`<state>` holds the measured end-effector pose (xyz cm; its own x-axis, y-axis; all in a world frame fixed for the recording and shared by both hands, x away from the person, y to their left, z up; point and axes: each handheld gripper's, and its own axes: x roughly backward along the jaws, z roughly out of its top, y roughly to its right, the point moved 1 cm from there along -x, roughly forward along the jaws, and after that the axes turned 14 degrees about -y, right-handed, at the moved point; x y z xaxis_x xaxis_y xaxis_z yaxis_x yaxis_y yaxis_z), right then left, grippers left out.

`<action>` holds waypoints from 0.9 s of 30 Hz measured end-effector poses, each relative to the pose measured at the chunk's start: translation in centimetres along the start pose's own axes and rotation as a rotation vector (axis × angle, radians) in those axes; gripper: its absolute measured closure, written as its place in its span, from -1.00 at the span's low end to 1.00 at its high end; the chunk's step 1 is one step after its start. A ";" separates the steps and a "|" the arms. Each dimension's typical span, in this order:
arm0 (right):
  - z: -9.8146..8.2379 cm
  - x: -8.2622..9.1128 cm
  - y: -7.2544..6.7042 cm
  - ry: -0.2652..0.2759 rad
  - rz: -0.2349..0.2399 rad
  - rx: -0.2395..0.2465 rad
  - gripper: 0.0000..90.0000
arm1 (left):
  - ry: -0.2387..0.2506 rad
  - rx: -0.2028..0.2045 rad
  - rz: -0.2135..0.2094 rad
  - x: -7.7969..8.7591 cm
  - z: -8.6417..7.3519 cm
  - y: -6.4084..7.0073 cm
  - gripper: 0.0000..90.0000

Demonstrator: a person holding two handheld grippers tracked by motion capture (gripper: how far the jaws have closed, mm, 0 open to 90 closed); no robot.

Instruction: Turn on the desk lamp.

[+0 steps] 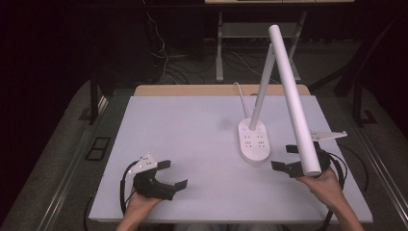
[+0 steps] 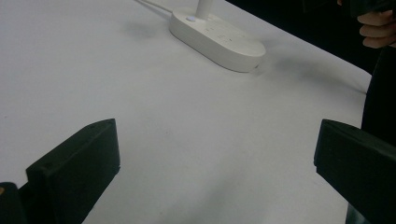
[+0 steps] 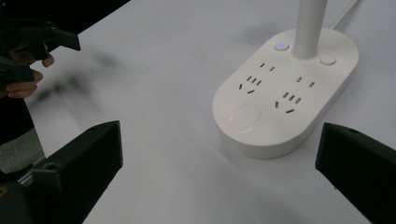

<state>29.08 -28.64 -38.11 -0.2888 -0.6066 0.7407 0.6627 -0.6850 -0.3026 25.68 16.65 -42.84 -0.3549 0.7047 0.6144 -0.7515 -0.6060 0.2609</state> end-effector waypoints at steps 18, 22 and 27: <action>2.8 -1.0 1.3 -0.034 -0.008 0.022 -0.99 | 0.001 0.010 0.001 0.0 0.0 0.0 -1.00; 3.5 -1.2 1.5 -0.037 -0.016 0.031 -0.99 | -0.002 0.008 0.002 0.0 0.0 0.1 -1.00; 4.5 -1.3 1.8 -0.037 -0.015 0.036 -0.99 | -0.002 0.009 0.004 0.0 0.0 0.0 -1.00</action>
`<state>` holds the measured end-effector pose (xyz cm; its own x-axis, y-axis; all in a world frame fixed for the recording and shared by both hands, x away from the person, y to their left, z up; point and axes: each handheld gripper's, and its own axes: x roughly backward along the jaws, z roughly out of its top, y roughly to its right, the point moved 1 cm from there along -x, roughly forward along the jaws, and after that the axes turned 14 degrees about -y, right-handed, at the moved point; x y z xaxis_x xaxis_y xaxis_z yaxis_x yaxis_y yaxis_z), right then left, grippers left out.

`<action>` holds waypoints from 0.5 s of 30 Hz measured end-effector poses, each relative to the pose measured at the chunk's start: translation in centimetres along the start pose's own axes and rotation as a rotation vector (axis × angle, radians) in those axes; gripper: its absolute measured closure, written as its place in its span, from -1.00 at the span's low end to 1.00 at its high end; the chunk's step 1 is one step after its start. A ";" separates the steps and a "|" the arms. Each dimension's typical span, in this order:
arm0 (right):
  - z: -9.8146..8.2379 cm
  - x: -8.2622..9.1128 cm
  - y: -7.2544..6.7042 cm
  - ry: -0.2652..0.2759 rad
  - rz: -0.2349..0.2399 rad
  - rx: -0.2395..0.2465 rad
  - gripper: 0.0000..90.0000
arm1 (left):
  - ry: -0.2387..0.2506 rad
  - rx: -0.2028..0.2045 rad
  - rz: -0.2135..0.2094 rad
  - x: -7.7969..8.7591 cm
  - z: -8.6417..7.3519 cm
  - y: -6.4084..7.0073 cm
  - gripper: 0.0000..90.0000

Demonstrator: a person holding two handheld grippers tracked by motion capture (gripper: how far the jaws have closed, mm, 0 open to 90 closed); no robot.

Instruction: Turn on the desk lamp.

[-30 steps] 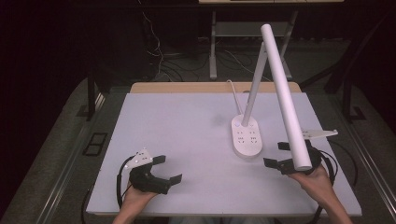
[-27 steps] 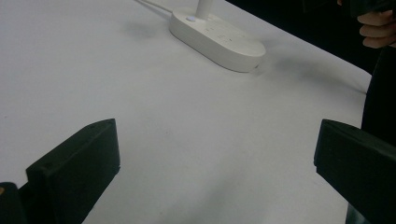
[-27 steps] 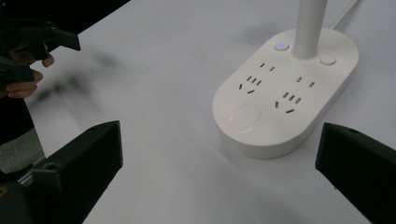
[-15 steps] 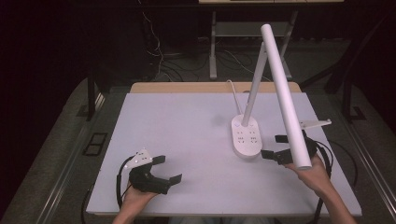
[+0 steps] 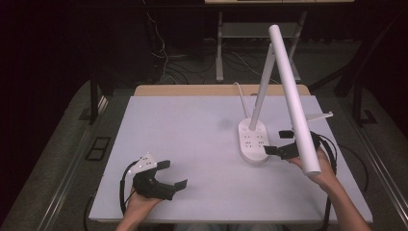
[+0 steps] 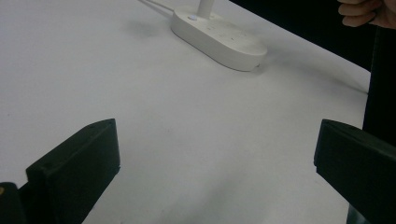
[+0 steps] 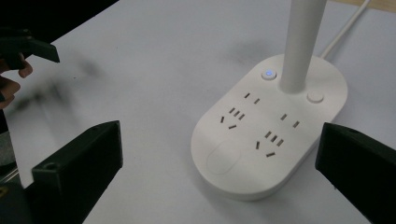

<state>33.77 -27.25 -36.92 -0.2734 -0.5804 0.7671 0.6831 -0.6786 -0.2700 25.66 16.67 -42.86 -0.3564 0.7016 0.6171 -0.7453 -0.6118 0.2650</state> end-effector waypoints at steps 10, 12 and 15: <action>1.1 -0.7 1.5 -0.011 -0.006 -0.024 -0.99 | 0.003 0.000 -0.002 0.1 0.0 0.0 -1.00; 1.2 -0.9 1.8 -0.016 -0.004 -0.028 -0.99 | 0.005 0.001 -0.001 0.1 0.0 -0.1 -1.00; 1.4 -1.1 2.1 -0.020 0.001 -0.040 -0.99 | 0.004 0.003 0.000 0.1 0.0 -0.1 -1.00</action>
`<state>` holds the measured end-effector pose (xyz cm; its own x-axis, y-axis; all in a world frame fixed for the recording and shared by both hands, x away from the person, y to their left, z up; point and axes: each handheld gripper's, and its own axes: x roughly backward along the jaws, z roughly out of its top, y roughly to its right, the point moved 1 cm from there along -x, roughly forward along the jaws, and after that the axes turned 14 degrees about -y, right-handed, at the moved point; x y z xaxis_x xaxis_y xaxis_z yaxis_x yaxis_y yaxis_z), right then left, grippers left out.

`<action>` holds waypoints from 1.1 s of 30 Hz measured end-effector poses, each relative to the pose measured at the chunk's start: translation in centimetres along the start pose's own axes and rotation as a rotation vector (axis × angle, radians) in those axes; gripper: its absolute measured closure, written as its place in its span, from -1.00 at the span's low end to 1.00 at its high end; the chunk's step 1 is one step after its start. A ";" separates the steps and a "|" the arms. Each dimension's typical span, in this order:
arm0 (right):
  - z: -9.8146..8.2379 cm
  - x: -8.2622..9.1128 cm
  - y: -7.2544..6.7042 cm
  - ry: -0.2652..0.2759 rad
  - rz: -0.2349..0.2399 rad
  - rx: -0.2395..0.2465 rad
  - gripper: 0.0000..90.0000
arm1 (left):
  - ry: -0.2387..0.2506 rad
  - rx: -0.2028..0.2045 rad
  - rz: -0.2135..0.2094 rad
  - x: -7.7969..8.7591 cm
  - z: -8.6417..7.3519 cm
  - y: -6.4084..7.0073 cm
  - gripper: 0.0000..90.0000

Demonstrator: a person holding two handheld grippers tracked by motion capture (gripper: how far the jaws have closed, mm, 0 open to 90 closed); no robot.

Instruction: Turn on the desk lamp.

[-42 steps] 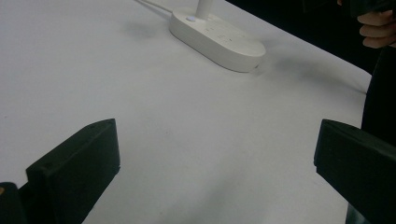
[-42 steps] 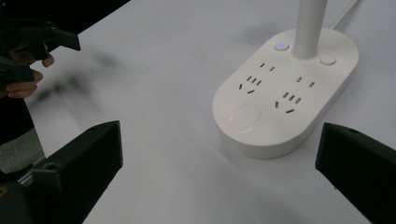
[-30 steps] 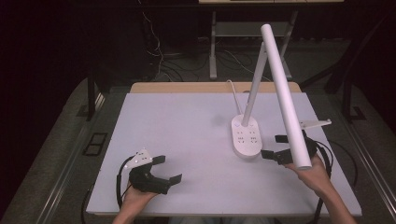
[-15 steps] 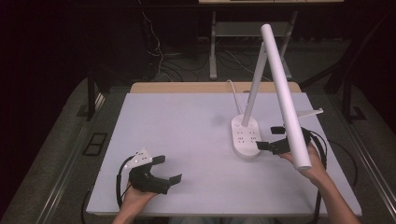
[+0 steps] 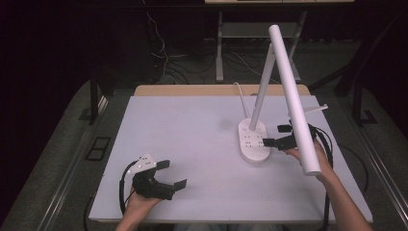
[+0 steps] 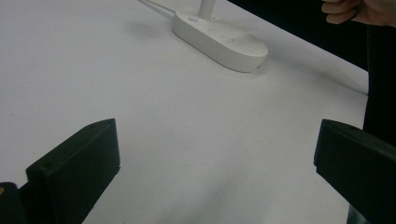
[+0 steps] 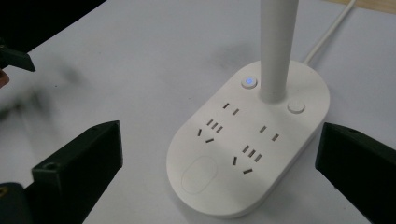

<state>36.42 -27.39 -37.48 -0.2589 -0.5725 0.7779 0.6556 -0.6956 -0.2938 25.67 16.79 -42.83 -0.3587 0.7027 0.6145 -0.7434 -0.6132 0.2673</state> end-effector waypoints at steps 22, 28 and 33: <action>1.9 -1.2 2.4 -0.025 -0.058 0.011 -0.56 | -0.002 -0.004 -0.001 0.0 0.0 0.0 -1.00; 2.0 -1.5 3.1 -0.015 -0.072 0.012 -0.11 | -0.002 -0.004 -0.001 0.0 0.0 0.0 -1.00; 2.3 -1.6 3.7 -0.008 -0.081 -0.011 0.10 | -0.003 -0.004 -0.002 0.0 0.0 0.0 -1.00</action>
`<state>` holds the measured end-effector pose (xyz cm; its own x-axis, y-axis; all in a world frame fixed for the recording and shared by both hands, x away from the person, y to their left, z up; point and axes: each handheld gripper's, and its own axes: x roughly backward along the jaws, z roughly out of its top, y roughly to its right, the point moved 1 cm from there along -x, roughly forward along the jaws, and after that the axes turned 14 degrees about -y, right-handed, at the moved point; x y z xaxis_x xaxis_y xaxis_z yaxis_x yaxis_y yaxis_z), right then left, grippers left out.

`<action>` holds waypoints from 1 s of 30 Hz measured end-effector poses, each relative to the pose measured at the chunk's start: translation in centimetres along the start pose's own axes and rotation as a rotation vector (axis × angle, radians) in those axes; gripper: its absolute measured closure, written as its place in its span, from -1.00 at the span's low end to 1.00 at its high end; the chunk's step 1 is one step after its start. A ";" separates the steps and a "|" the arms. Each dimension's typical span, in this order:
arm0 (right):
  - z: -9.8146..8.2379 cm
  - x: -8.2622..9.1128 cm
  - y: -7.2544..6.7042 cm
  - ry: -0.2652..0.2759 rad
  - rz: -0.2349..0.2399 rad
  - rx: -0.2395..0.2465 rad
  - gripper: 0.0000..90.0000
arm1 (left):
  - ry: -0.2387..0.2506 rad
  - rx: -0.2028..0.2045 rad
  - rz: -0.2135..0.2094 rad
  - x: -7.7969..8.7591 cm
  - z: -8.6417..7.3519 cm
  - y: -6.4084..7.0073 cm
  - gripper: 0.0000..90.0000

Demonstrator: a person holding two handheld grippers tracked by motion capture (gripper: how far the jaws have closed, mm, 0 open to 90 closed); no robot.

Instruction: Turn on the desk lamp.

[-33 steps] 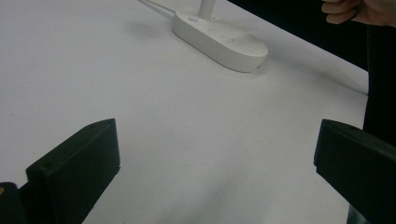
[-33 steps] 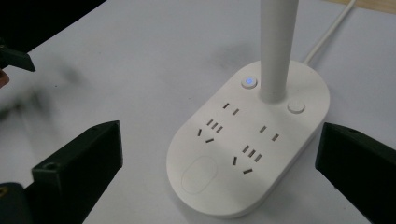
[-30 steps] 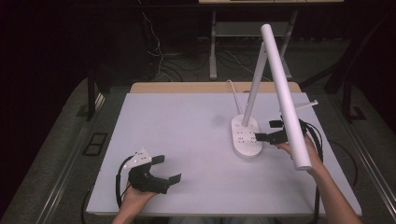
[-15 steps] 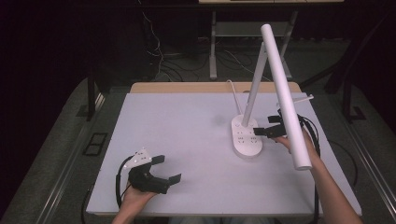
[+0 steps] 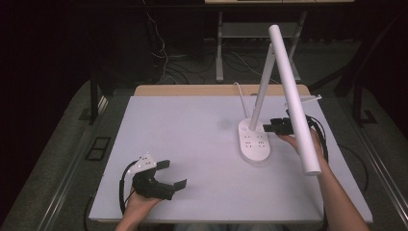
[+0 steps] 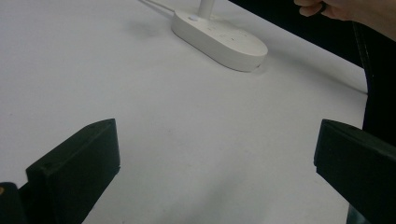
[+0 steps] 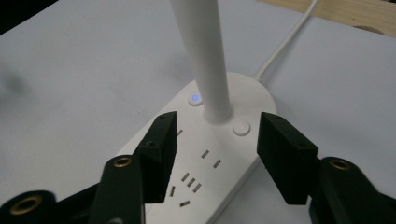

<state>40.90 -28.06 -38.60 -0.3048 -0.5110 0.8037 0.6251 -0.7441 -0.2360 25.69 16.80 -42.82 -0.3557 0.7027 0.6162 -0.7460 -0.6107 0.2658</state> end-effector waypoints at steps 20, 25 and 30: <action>0.4 -1.6 2.2 0.023 0.103 -0.057 0.88 | -0.004 -0.001 -0.001 0.0 0.0 0.0 -1.00; 0.5 -2.3 2.4 0.020 0.110 -0.063 0.99 | -0.006 0.000 0.000 0.0 0.0 -0.1 -1.00; 0.6 -3.2 2.6 0.006 0.115 -0.072 0.99 | -0.004 0.001 0.001 0.0 0.0 -0.1 -1.00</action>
<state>43.98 -28.06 -41.46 -0.2386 -0.5969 0.7660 0.6032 -0.7093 -0.3648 25.78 16.83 -42.87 -0.3536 0.7007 0.6197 -0.7452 -0.6114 0.2661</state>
